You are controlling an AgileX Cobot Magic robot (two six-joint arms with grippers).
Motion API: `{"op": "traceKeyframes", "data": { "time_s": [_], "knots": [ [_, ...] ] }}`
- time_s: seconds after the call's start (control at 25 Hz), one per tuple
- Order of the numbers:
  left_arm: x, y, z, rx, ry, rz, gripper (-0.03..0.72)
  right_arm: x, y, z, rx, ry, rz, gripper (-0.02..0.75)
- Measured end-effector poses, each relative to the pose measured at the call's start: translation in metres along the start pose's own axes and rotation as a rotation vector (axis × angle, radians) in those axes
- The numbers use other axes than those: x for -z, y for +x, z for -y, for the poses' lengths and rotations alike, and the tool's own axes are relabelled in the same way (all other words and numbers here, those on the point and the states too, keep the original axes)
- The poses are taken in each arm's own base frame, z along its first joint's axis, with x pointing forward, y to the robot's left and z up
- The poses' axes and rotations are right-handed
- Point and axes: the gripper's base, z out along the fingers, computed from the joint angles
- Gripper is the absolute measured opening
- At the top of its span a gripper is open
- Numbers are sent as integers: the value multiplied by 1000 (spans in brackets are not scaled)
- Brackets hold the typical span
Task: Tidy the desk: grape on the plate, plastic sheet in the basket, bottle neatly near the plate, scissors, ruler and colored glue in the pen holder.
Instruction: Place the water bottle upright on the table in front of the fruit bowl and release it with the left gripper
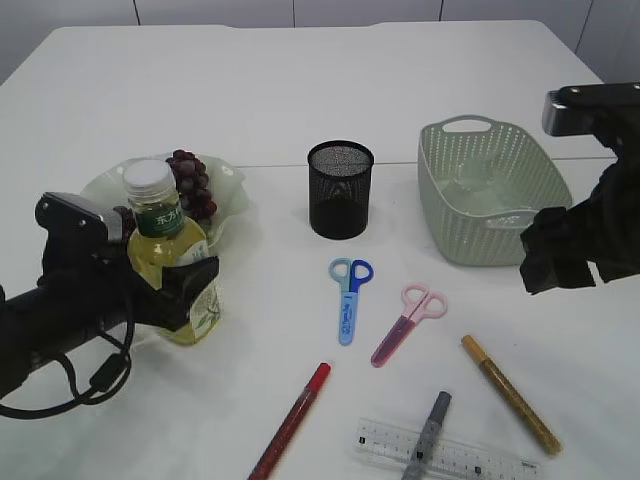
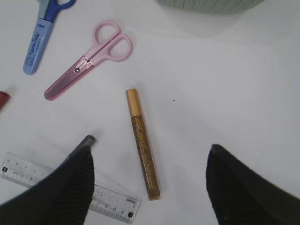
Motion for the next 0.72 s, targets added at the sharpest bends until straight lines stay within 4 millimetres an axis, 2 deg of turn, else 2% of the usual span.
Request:
{"op": "traceKeyframes", "data": {
  "time_s": [0.2,0.52,0.72],
  "knots": [
    [5,-21,1,-17,4,70,625,0,1,0,0,1,-6,544],
    [14,-48,6,-50,27,152,629,0,1,0,0,1,-6,545],
    [27,-79,9,-76,28,261,629,0,1,0,0,1,-6,545]
  ]
}}
